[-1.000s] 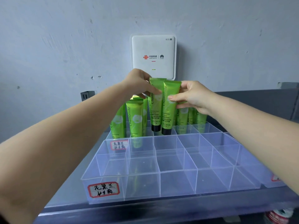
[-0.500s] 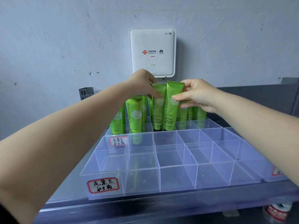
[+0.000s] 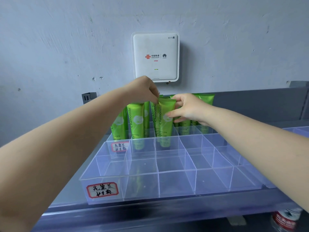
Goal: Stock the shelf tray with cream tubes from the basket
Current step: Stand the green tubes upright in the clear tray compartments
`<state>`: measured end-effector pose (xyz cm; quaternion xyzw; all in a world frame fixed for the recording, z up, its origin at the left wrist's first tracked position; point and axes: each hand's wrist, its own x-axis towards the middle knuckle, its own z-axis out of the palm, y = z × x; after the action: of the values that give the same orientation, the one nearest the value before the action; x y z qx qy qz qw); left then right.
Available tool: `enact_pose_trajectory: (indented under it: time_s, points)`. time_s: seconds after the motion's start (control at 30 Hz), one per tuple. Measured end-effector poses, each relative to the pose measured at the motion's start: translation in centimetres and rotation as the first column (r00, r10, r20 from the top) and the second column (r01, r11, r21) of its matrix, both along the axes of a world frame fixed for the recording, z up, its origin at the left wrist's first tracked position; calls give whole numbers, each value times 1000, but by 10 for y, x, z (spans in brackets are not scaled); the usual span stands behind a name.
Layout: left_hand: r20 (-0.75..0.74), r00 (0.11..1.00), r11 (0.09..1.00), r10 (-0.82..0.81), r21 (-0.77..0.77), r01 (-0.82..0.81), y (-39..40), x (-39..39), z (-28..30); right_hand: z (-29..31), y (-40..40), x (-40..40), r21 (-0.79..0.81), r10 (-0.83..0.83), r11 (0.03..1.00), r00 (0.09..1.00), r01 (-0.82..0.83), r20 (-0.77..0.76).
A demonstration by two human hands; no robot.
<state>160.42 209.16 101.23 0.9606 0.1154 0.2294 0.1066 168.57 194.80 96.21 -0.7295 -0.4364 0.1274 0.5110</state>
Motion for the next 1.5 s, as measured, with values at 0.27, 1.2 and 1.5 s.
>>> enact_pose_trajectory:
  time_s: [0.27, 1.2, 1.5]
  points:
    - [170, 972, 949, 161, 243, -200, -29, -12, 17, 13, -30, 8, -32, -84, 995, 980, 91, 181]
    - [0, 940, 797, -340, 532, 288, -425, 151, -43, 0, -461, 68, -189, -150, 414, 272, 890, 951]
    - [-49, 856, 729, -515, 500, 467, -577, 167, -60, -13, -611, 47, -232, -136, 177, 257, 957, 957]
